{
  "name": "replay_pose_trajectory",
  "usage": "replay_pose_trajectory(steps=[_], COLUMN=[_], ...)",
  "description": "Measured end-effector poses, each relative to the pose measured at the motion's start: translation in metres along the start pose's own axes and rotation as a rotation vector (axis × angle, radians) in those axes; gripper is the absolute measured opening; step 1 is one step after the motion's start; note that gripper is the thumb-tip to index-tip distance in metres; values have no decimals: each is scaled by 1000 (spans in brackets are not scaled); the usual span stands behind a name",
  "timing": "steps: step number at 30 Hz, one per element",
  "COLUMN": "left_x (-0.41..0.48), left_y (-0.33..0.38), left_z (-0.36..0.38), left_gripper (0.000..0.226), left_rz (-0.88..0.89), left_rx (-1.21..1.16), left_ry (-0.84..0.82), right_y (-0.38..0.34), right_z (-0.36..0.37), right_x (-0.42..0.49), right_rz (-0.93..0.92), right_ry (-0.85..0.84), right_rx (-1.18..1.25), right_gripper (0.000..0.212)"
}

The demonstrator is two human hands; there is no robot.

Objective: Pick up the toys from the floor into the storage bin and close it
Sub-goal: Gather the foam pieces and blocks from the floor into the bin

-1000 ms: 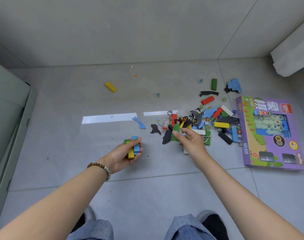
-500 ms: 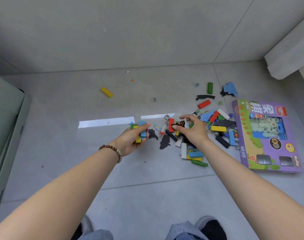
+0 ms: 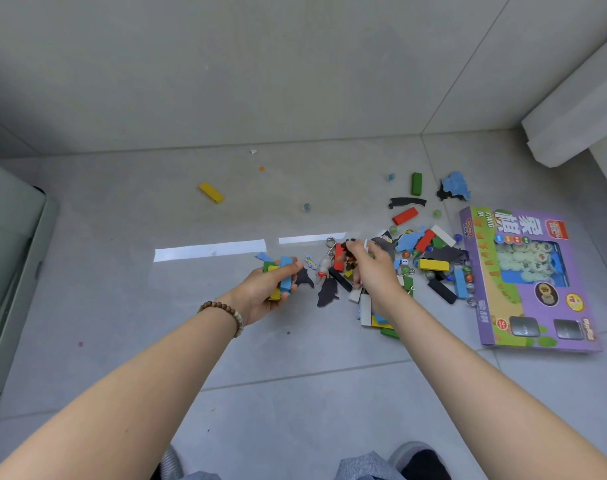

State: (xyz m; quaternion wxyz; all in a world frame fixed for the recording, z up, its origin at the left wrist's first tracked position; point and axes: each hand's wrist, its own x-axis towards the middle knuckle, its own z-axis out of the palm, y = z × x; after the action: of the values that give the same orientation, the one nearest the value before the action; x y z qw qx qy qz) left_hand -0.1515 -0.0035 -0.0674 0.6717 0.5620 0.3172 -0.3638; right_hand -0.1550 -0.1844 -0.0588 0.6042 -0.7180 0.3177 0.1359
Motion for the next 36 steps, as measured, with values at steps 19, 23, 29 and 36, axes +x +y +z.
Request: replay_pose_trajectory(steps=[19,23,29,36], left_x=[8,5,5,2], left_y=[-13,-17,-11,1], left_z=[20,21,27,21], left_gripper=[19,24,26,24], left_rz=[-163,-200,-173,-84], left_rx=[-140,-288,-360,-271], left_ry=[-234,-277,-297,-116], right_y=[15,19,21,4], right_z=[22,19,8,-3], right_x=[10,11,3,-8], right_rz=[55,47,19,125], right_ry=[106,62,34,-1], right_rx=[-607,-516,-180,209], right_gripper=[51,42,43,25])
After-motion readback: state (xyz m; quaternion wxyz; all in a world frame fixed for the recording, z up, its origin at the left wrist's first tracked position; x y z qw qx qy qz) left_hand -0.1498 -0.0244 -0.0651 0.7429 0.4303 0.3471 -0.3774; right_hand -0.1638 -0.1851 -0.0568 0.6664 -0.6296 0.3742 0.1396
